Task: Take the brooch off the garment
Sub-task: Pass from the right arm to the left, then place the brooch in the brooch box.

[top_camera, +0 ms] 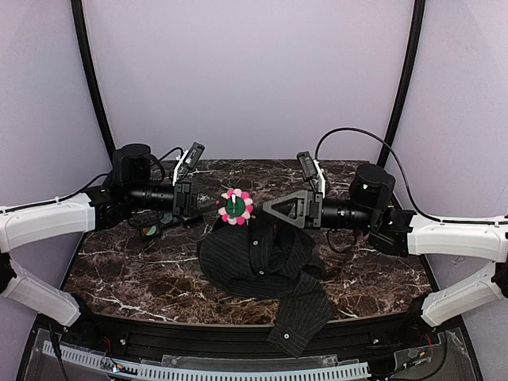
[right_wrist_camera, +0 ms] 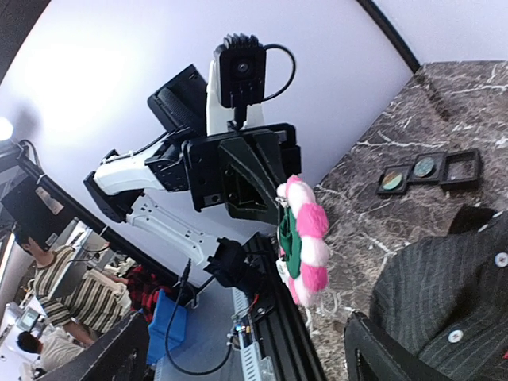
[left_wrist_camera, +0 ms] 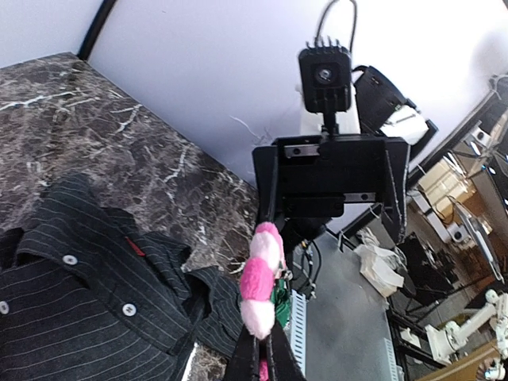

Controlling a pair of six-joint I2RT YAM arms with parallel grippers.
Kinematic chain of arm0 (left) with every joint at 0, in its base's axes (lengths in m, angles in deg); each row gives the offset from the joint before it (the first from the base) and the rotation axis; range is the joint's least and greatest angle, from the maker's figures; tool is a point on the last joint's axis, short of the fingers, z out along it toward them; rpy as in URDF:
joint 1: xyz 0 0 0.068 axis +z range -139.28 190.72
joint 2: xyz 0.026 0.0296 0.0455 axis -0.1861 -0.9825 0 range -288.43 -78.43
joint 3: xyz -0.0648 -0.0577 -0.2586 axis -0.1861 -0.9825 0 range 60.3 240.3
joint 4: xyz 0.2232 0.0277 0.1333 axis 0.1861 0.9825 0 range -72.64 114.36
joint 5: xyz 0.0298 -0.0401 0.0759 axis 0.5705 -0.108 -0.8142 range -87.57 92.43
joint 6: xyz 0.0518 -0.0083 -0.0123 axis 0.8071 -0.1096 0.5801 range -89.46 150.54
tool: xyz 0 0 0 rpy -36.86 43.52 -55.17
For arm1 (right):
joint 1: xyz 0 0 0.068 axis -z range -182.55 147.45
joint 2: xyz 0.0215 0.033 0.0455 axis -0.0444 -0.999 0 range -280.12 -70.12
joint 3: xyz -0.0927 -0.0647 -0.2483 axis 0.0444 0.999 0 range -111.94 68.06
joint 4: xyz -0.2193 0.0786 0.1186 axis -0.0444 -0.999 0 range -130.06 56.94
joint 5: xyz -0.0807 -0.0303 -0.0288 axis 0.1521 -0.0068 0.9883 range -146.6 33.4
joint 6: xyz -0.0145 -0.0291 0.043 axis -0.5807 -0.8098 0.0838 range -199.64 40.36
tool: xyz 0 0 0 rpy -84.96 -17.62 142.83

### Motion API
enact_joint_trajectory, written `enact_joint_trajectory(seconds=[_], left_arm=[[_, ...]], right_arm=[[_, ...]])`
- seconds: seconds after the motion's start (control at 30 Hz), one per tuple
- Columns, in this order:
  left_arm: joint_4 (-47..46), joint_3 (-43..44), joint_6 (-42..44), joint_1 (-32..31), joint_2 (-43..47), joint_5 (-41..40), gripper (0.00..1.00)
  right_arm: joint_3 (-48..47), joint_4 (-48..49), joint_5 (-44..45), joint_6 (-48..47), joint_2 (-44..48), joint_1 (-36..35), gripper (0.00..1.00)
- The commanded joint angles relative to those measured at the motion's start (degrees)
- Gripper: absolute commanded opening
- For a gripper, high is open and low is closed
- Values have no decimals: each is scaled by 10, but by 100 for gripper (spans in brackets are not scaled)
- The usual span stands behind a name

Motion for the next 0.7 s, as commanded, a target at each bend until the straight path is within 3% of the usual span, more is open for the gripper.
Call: enact_joint_trajectory(seconds=[0.0,0.17,0.33,0.47,0.67], left_arm=[[133,17,64,9,24,-132,1],[295,61,138,23,3,-303,1],[358,103,172,39,-40,-400,1],[409,139,195,45,-85,-500,1],[446,188,231,45,-155,-640,1]], right_arm=[[-7,-109,84,-41,26,24,87],[-48,-254,204,-90,38,55,94],[-102,-363,308,-145,22,70,96],[-129,-394,358,-172,7,81,96],[-115,-349,333,-185,11,90,97]])
